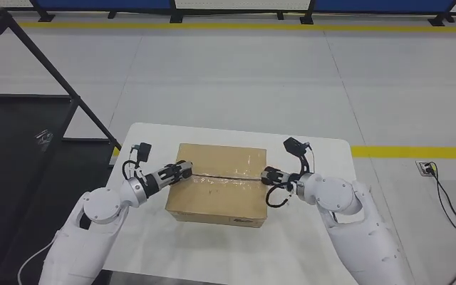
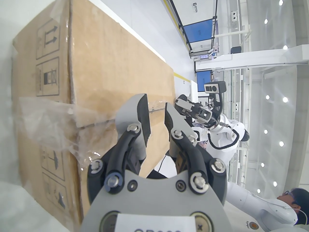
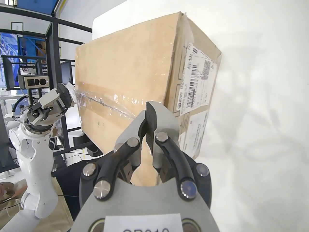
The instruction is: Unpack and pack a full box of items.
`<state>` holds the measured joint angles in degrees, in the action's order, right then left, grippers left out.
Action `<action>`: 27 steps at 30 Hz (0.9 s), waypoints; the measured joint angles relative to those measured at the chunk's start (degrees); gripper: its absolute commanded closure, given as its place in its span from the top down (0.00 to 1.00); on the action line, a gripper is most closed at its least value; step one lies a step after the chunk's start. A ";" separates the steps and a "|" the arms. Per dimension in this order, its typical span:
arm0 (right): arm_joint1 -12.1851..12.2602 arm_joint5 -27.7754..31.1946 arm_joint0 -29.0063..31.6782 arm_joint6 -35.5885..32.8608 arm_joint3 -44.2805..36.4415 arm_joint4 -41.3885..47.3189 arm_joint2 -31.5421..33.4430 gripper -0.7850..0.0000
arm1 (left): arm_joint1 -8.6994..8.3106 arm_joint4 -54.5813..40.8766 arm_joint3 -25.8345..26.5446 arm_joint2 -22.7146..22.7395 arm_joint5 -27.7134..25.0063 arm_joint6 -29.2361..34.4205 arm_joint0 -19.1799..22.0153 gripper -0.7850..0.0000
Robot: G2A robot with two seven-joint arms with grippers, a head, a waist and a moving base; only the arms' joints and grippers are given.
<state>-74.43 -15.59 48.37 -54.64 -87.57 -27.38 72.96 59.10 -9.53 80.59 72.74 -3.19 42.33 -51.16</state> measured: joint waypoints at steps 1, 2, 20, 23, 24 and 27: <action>0.17 0.06 0.44 -0.44 -0.12 0.29 0.57 0.00 | -0.03 -0.01 0.11 0.24 0.00 -0.18 -0.14 0.23; 0.29 0.13 0.71 -0.77 -0.18 0.49 0.97 0.00 | -0.05 -0.01 0.22 0.44 0.03 -0.36 -0.25 0.23; 0.25 6.56 3.18 9.35 -9.70 1.81 -0.68 0.00 | -1.92 0.88 14.80 16.86 -0.66 -13.41 -13.84 1.00; 0.25 6.56 3.18 9.35 -9.70 1.81 -0.68 0.00 | -1.91 -0.11 16.23 17.97 -1.38 -14.46 -15.44 1.00; 0.24 6.59 3.22 9.35 -9.67 1.81 -0.74 0.00 | -1.91 -0.11 16.21 17.95 -1.38 -14.44 -15.42 1.00; -0.25 5.51 1.95 8.56 -7.81 1.42 -4.15 0.00 | -1.91 -0.06 16.13 17.88 -1.35 -14.37 -15.33 1.00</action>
<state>-74.68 -10.08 50.32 -46.08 -95.38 -25.96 68.81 57.19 -9.59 96.72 90.62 -4.53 27.96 -66.49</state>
